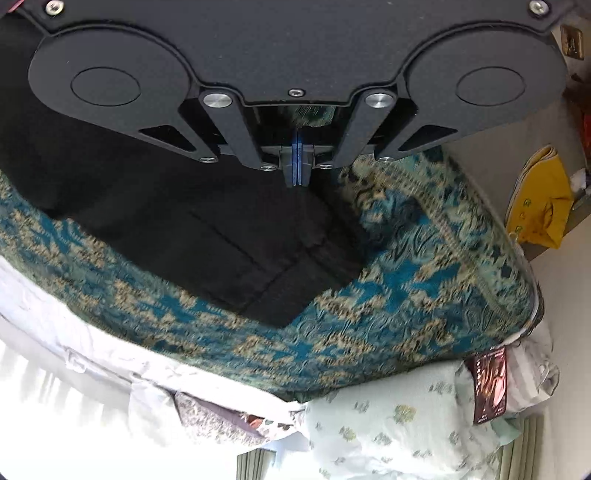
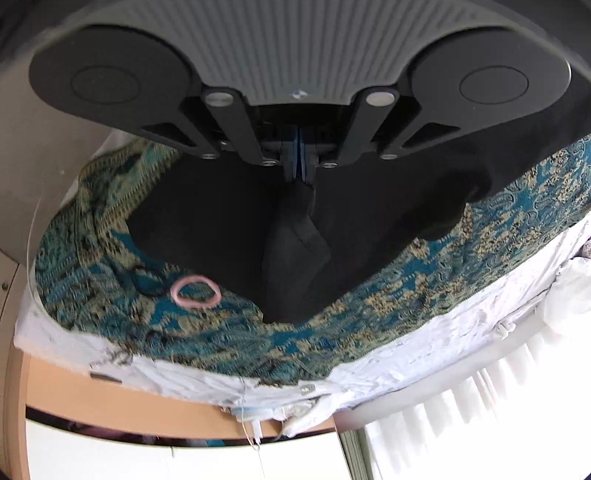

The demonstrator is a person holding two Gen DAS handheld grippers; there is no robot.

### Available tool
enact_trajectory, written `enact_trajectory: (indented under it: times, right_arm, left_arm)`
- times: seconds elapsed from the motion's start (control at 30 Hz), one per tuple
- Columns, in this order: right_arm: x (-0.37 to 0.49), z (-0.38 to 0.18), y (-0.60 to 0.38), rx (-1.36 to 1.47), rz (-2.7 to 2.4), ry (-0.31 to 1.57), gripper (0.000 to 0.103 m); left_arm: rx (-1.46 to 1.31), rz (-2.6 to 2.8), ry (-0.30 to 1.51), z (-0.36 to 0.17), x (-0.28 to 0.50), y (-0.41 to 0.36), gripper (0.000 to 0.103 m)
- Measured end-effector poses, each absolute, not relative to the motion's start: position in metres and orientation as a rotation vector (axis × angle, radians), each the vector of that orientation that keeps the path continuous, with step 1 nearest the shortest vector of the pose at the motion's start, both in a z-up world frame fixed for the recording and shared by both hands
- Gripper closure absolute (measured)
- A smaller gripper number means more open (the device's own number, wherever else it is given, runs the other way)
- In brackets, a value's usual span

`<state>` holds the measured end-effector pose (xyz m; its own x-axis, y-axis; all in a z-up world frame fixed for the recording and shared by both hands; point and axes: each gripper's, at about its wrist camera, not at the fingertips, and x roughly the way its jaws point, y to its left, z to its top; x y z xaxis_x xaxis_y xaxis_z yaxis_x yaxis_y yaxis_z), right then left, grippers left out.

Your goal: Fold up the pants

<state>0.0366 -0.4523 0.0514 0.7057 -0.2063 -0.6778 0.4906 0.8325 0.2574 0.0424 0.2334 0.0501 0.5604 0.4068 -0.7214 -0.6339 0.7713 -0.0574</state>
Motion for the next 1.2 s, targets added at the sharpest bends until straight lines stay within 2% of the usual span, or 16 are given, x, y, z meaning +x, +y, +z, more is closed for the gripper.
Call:
enact_trajectory:
  times: [0.2,0.4,0.53,0.6,0.63,0.67,0.7,0.77,1.07,1.2]
  right_arm:
    - [0.026,0.035,-0.462,0.483,-0.433,0.704,0.098]
    - [0.021,0.033,-0.459,0.380,-0.481,0.697,0.099]
    - [0.020,0.043,-0.449,0.334,-0.466,0.653,0.096]
    - [0.020,0.054,-0.443,0.296,-0.456,0.620,0.082]
    - [0.020,0.059,-0.439,0.276,-0.450,0.605,0.080]
    - [0.021,0.063,-0.436,0.256,-0.445,0.588,0.061]
    - [0.022,0.068,-0.432,0.237,-0.431,0.573,0.051]
    - [0.026,0.073,-0.424,0.199,-0.404,0.552,0.041]
    - [0.045,0.051,-0.409,0.085,-0.417,0.545,0.020]
    - [0.056,0.036,-0.427,0.075,-0.501,0.554,0.018]
  left_arm:
    - [-0.250,0.637,0.772,0.040,0.038,0.227,0.102]
    - [-0.186,0.692,0.796,0.032,0.039,0.228,0.102]
    - [-0.172,0.647,0.714,0.042,0.037,0.212,0.093]
    - [-0.147,0.625,0.657,0.054,0.038,0.198,0.090]
    - [-0.139,0.609,0.631,0.060,0.039,0.191,0.088]
    - [-0.132,0.585,0.614,0.067,0.041,0.183,0.081]
    - [-0.127,0.548,0.601,0.073,0.044,0.175,0.074]
    - [-0.111,0.479,0.594,0.080,0.052,0.156,0.068]
    - [-0.054,0.227,0.694,0.045,0.079,0.066,0.066]
    - [0.006,0.176,0.739,0.021,0.082,0.038,0.065]
